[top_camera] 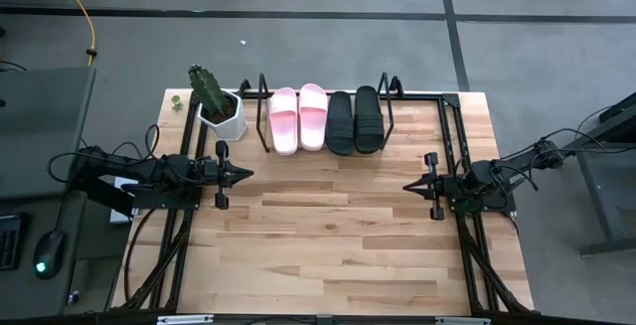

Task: Pick and place slides into the shelf
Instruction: Return to Home Position

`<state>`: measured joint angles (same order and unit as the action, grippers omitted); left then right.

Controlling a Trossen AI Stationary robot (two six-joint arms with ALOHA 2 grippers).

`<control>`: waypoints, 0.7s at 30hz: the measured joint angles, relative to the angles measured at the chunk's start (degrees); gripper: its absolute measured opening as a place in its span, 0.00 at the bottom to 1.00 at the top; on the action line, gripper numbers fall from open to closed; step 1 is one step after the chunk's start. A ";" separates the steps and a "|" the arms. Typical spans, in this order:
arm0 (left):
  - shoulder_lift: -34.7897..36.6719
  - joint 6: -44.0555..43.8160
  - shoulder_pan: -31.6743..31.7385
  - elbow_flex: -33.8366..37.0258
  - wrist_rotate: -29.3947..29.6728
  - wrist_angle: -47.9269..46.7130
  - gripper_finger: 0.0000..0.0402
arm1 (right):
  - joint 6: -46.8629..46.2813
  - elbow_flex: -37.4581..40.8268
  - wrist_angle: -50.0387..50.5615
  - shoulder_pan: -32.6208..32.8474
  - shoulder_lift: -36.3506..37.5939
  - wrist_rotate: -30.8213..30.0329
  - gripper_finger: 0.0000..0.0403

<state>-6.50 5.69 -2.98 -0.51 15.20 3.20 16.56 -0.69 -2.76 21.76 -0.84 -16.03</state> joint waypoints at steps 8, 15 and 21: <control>-0.01 0.00 0.00 0.00 0.01 0.01 0.00 | -0.02 0.00 0.00 0.00 0.00 -0.02 0.00; -0.02 0.00 0.00 0.00 0.02 0.02 0.00 | -0.02 0.00 0.00 -0.14 0.00 0.00 0.00; -0.02 0.00 0.00 0.00 0.02 0.00 0.00 | -0.01 0.00 0.00 -4.34 0.02 0.04 0.00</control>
<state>-6.52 5.69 -2.98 -0.52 15.22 3.21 16.55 -0.69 -2.76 17.42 -0.82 -15.99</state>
